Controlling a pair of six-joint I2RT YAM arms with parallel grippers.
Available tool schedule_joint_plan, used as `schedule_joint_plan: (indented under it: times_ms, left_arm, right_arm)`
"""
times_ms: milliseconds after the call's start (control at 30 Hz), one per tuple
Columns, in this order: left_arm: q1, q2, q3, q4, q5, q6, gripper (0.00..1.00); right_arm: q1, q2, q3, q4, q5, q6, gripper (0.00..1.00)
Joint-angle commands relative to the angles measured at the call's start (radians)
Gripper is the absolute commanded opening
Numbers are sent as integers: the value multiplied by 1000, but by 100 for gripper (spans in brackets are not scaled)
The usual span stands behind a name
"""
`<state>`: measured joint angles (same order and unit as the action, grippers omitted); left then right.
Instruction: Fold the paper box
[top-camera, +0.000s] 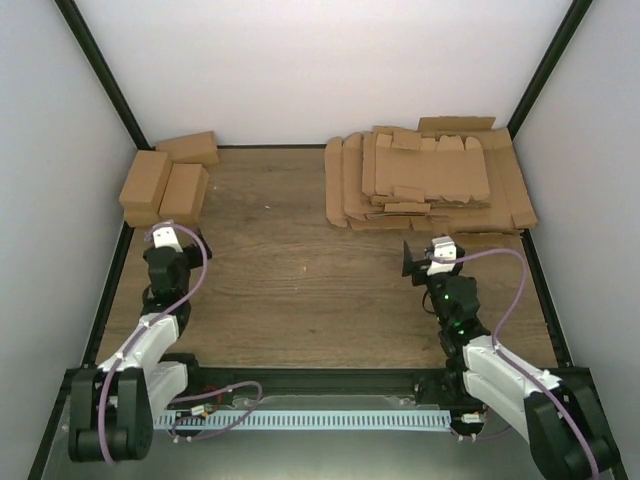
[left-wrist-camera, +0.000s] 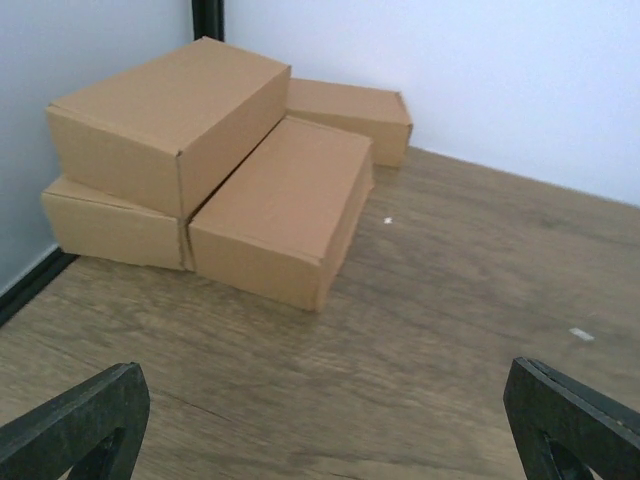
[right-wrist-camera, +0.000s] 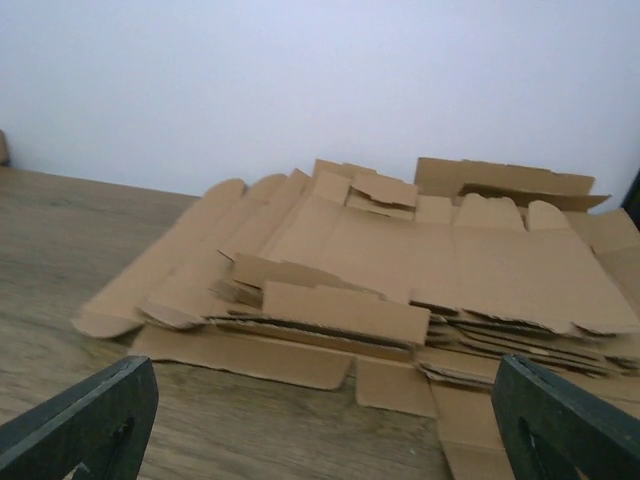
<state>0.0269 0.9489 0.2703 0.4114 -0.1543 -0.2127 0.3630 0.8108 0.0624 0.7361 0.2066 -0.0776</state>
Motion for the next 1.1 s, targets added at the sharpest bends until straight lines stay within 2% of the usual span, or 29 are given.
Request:
schedule_joint_plan:
  times_ms: [0, 133, 233, 333, 533, 600, 633, 667, 700, 733, 767, 833, 1067]
  left_arm:
    - [-4, 109, -33, 283, -93, 147, 100]
    - [-4, 194, -107, 511, -60, 162, 100]
    - [-3, 299, -93, 583, -31, 181, 100]
    - [-3, 352, -73, 625, 0, 216, 100]
    - [0, 417, -8, 598, 53, 210, 100]
    - [4, 501, -53, 764, 69, 189, 100]
    - [6, 575, -53, 847, 72, 186, 100]
    - [6, 612, -24, 838, 85, 192, 100]
    - [-3, 588, 26, 690, 94, 211, 100]
    - [-17, 591, 38, 674, 76, 223, 100]
    - [-21, 601, 31, 697, 78, 227, 100]
    - [-21, 601, 26, 709, 67, 223, 100]
    - [-22, 595, 24, 702, 66, 223, 100]
  right_arm:
    - [-94, 90, -21, 273, -74, -67, 94]
    - [-256, 204, -6, 358, -198, 13, 94]
    - [-315, 309, 21, 394, -284, 14, 94]
    - [-321, 409, 22, 469, -334, 23, 94]
    - [-322, 604, 87, 556, -429, 3, 100]
    - [-322, 710, 86, 670, -411, 15, 100]
    - [-323, 718, 100, 668, -388, 25, 100]
    - [-324, 695, 125, 569, -402, 12, 100]
    - [-328, 708, 128, 575, -407, 22, 100]
    - [-338, 719, 140, 583, -410, 35, 100]
    - [-352, 711, 166, 514, -436, 38, 100]
    - [-381, 725, 183, 483, -466, 71, 100]
    - [-384, 719, 189, 477, -441, 82, 100]
